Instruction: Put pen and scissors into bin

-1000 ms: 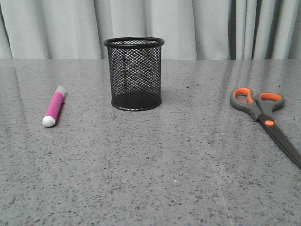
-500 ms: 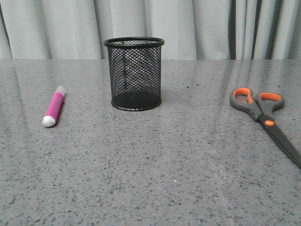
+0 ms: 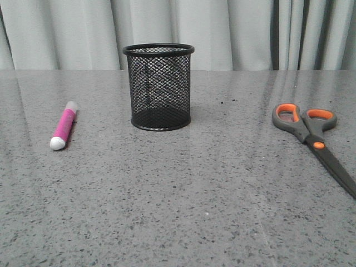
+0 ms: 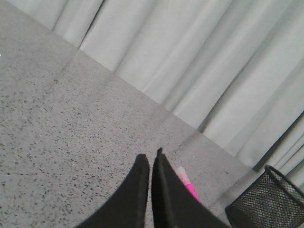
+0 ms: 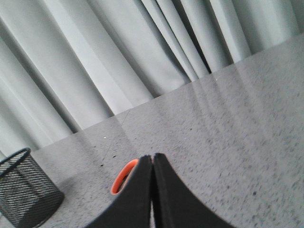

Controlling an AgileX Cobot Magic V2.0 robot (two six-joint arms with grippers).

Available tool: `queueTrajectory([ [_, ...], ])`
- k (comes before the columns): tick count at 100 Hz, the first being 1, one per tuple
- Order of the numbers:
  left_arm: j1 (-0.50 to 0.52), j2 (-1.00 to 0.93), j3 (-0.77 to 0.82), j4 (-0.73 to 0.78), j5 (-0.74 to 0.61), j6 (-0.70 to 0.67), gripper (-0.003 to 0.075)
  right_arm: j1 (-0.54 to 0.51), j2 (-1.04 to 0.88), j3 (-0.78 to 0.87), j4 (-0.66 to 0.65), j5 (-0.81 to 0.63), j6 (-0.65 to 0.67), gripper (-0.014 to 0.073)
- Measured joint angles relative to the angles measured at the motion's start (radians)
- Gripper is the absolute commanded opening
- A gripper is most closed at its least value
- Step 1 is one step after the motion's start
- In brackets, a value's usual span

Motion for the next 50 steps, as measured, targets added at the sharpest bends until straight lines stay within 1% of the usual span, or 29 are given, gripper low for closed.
queueTrajectory([
  [7,0.000,0.000,-0.004,-0.022,0.021,0.000,-0.0020,0.000,0.000,-0.004,0.013,0.056,0.002,-0.0053],
  [16,0.000,0.000,-0.028,-0.028,0.086,0.000,-0.0020,0.000,0.000,-0.036,0.010,0.153,0.002,-0.0053],
  [26,0.000,0.018,-0.092,-0.026,0.167,0.000,-0.0020,0.000,0.046,-0.113,0.001,0.238,0.002,-0.0053],
  [39,0.000,0.148,-0.217,0.068,0.293,0.000,-0.0020,0.000,0.193,-0.252,-0.044,0.398,0.002,-0.0053],
  [50,0.000,0.301,-0.365,0.180,0.441,0.014,-0.0020,0.000,0.353,-0.400,-0.072,0.529,0.002,-0.0053],
])
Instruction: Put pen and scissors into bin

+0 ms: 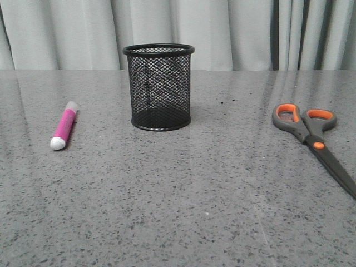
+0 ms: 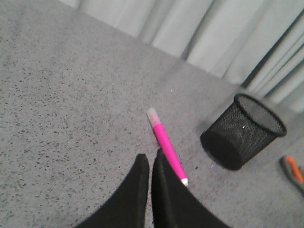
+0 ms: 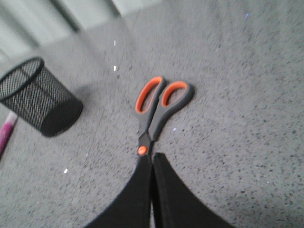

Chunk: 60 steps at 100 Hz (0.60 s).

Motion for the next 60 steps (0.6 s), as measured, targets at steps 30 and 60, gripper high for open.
queueTrajectory([
  [30,0.000,0.248,-0.197,0.033,0.198,0.075,-0.0020,0.000,0.244,-0.184,-0.012,0.065,-0.003,-0.0055],
  [60,0.000,0.397,-0.291,-0.005,0.301,0.192,-0.0001,0.000,0.418,-0.302,-0.015,0.178,-0.068,0.0125],
])
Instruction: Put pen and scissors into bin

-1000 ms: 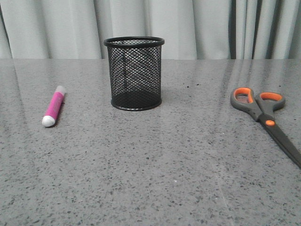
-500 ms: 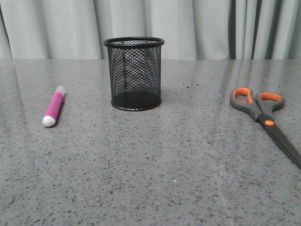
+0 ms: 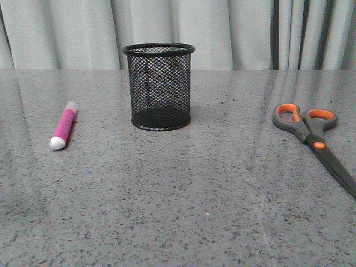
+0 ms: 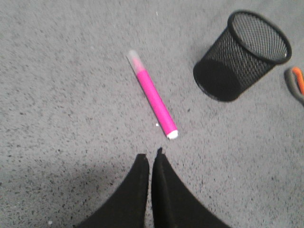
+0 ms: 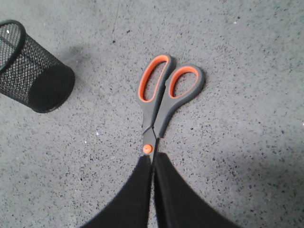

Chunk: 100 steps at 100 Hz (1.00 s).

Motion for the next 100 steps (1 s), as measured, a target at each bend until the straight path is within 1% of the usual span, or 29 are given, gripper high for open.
queueTrajectory([
  [4,0.000,0.028,-0.015,-0.001,0.015,0.010,0.0024,0.000,0.015,-0.008,0.000,0.008,-0.009,0.0215],
  [10,0.000,0.066,-0.036,-0.001,0.029,0.022,0.0096,0.000,0.028,-0.013,0.002,0.016,-0.018,0.0339],
  [15,0.000,0.102,-0.051,-0.004,0.033,0.036,0.0170,0.000,0.032,-0.014,0.002,0.021,-0.023,0.0392],
  [18,0.000,0.120,-0.060,-0.004,0.036,0.040,0.0221,0.000,0.032,-0.015,0.004,0.023,-0.024,0.0400],
  [23,0.000,0.151,-0.074,-0.006,0.038,0.045,0.0327,0.000,0.032,-0.015,0.004,0.026,-0.027,0.0395],
  [26,0.000,0.169,-0.084,-0.008,0.038,0.047,0.0373,0.000,0.032,-0.015,0.004,0.026,-0.027,0.0395],
  [30,0.000,0.197,-0.092,-0.010,0.038,0.047,0.0419,0.000,0.032,-0.015,0.004,0.026,-0.028,0.0395],
  [33,0.000,0.215,-0.099,-0.013,0.040,0.049,0.0431,0.000,0.032,-0.015,0.004,0.028,-0.027,0.0395],
  [43,0.000,0.270,-0.128,-0.044,0.044,0.073,0.0405,0.000,0.032,-0.015,0.004,0.028,-0.031,0.0395],
  [58,0.000,0.322,-0.180,-0.085,0.056,0.120,0.0304,0.000,0.032,-0.015,0.004,0.029,-0.032,0.0395],
  [65,-0.011,0.347,-0.200,-0.083,0.057,0.121,0.0274,0.000,0.032,-0.015,0.004,0.030,-0.032,0.0395],
  [87,-0.085,0.487,-0.271,-0.054,0.098,0.078,0.0271,0.000,0.032,-0.015,0.004,0.030,-0.032,0.0395],
  [100,-0.160,0.587,-0.324,0.037,0.092,-0.012,0.0271,0.000,0.032,-0.015,0.004,0.030,-0.033,0.0395],
])
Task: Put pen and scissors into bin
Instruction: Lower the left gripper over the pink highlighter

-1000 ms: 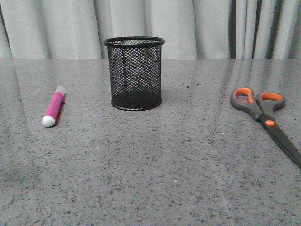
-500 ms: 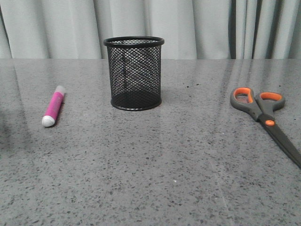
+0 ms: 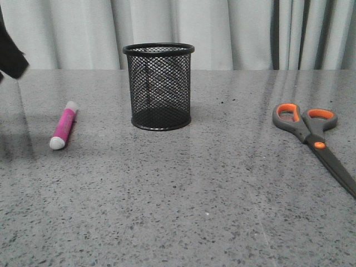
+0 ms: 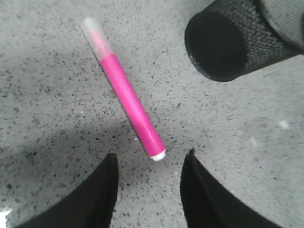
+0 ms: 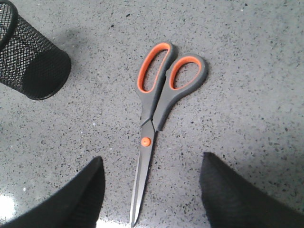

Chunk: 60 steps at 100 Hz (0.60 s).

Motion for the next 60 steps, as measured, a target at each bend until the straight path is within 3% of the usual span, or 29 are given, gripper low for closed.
queueTrajectory([
  [28,-0.173,0.178,-0.132,0.329,-0.019,-0.274,0.0271,0.000,0.000,0.000,0.000,0.000,-0.004,0.0395],
  [60,-0.246,0.302,-0.226,0.451,-0.039,-0.374,0.0272,0.000,0.000,0.000,0.000,0.000,-0.012,0.0395],
])
